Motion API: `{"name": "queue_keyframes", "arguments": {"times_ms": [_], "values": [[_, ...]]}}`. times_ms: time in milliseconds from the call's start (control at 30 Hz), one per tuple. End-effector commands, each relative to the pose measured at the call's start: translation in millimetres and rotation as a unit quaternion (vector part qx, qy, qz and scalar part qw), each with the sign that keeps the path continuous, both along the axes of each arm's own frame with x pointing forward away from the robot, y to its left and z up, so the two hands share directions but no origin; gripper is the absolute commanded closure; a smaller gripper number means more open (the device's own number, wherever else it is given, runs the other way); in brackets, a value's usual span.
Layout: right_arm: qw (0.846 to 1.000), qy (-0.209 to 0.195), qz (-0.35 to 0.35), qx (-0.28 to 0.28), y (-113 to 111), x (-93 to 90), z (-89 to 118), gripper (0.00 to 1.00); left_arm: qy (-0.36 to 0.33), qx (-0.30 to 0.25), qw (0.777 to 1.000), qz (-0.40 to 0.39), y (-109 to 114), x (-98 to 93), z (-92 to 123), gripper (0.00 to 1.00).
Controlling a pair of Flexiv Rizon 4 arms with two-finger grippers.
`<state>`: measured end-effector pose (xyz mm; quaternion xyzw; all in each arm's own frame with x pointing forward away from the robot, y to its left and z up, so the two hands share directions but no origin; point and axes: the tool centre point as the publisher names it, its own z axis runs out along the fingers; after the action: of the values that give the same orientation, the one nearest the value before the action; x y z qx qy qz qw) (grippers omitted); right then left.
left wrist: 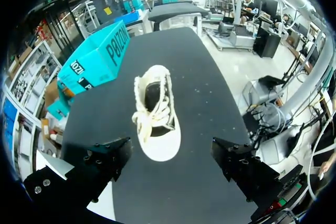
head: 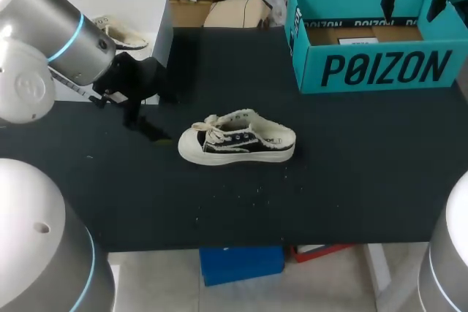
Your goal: Take the shoe out of the shoebox, open the shoe tongue, remove and reinsert the insole, then place the shoe into the shoebox
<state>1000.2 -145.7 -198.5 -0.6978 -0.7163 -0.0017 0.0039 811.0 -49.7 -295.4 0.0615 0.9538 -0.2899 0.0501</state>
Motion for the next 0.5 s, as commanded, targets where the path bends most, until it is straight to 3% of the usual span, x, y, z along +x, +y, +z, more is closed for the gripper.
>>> {"name": "queue_keyframes", "arguments": {"times_ms": [33,67,133,200,233,500], "values": [[0.981,-0.061,0.185,0.014,30.4,-50.2,32.1,0.0,-0.001,0.0,1.0,0.0,-0.3,-0.3,-1.2,0.0],[0.971,-0.079,0.224,0.007,36.3,-59.9,33.9,0.0,-0.001,0.0,1.0,0.0,-0.3,-0.3,-1.2,0.0],[0.934,-0.135,0.33,-0.002,63.5,-101.9,31.0,0.0,-0.001,0.0,1.0,0.0,-0.3,-0.3,-1.2,0.0],[0.873,-0.178,0.454,0.01,98.4,-153.7,20.8,0.0,-0.001,0.0,1.0,0.0,-0.3,-0.3,-1.2,0.0],[0.847,-0.172,0.504,0.013,114.8,-183.1,12.3,0.0,-0.001,0.0,1.0,0.0,-0.3,-0.3,-1.2,0.0],[0.847,-0.172,0.504,0.013,114.8,-183.1,12.3,0.0,-0.001,0.0,1.0,0.0,-0.3,-0.3,-1.2,0.0]]}}
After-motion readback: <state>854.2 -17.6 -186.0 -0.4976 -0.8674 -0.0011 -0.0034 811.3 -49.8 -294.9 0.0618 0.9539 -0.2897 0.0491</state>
